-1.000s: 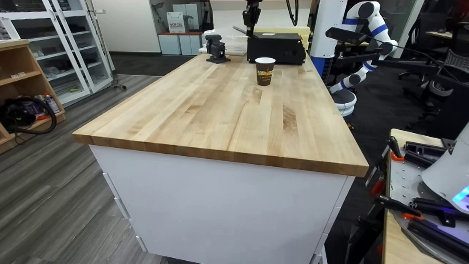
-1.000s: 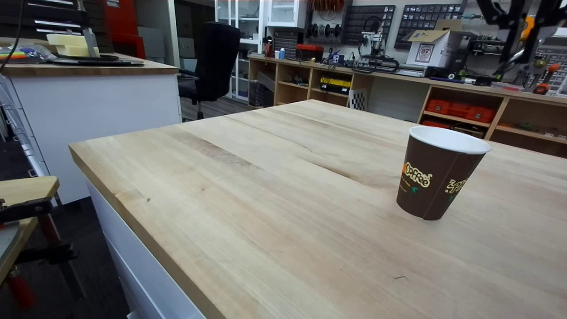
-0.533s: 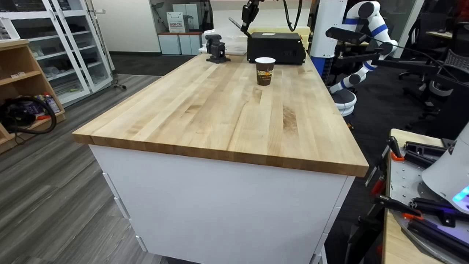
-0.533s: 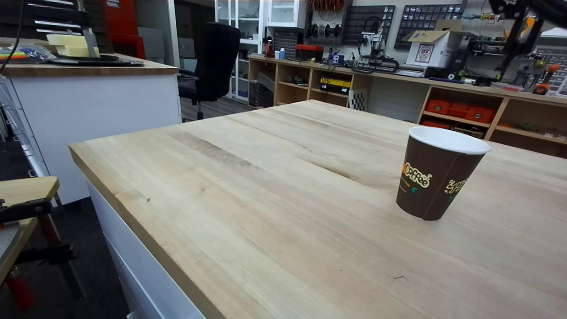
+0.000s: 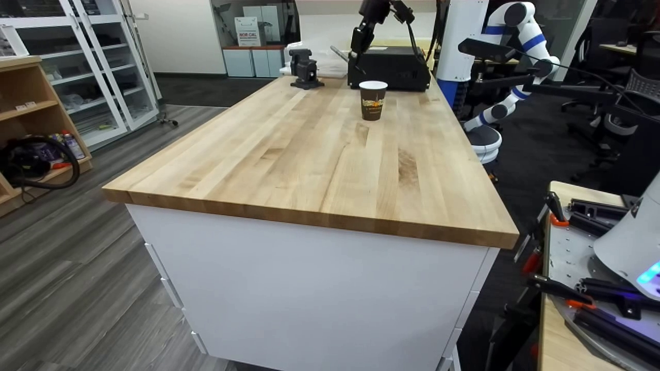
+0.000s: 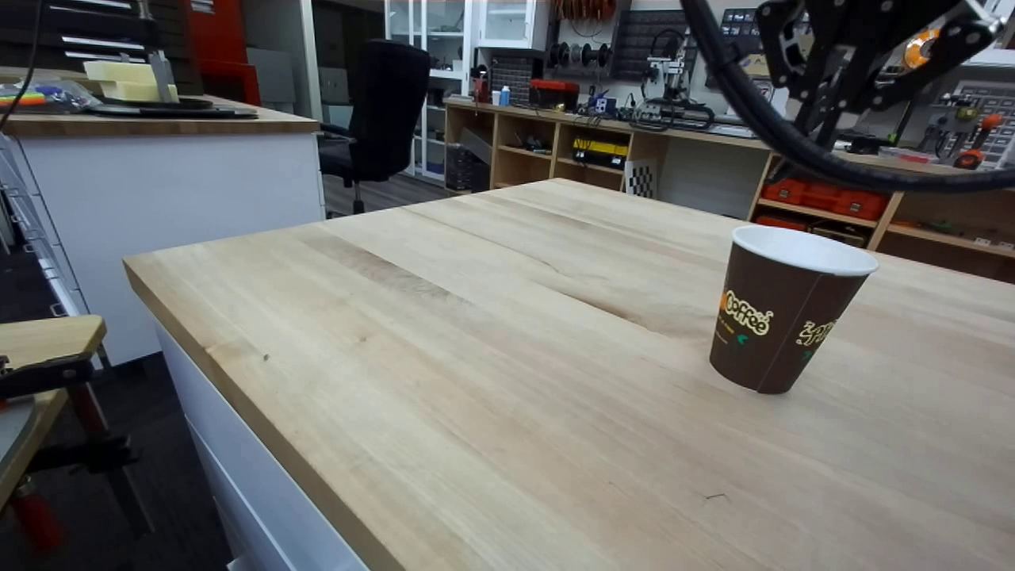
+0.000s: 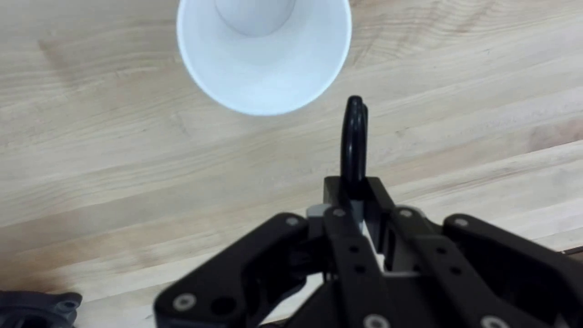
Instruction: Put the marker in the cup
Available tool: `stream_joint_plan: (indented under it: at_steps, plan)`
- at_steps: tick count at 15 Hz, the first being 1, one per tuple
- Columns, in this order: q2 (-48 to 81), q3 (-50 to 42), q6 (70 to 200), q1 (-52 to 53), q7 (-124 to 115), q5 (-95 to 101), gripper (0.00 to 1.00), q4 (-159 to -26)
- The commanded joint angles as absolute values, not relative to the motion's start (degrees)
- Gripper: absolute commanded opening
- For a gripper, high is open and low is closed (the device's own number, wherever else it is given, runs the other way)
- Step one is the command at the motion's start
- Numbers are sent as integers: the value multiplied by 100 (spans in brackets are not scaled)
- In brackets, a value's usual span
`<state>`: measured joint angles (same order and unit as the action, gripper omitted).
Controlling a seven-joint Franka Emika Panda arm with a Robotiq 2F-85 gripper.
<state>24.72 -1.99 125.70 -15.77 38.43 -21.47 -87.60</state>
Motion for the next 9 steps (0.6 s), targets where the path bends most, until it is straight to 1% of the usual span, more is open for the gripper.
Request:
stream_joint_plan:
  at_steps: [1,7,9]
  plan:
    - [1648,-142,13242,-1616,3940,-2214,7,-10128]
    - [803,-226,14741,-1485,3914,-2089,7,-11823]
    - [473,-233,15066,-1447,3906,-2091,7,-12410]
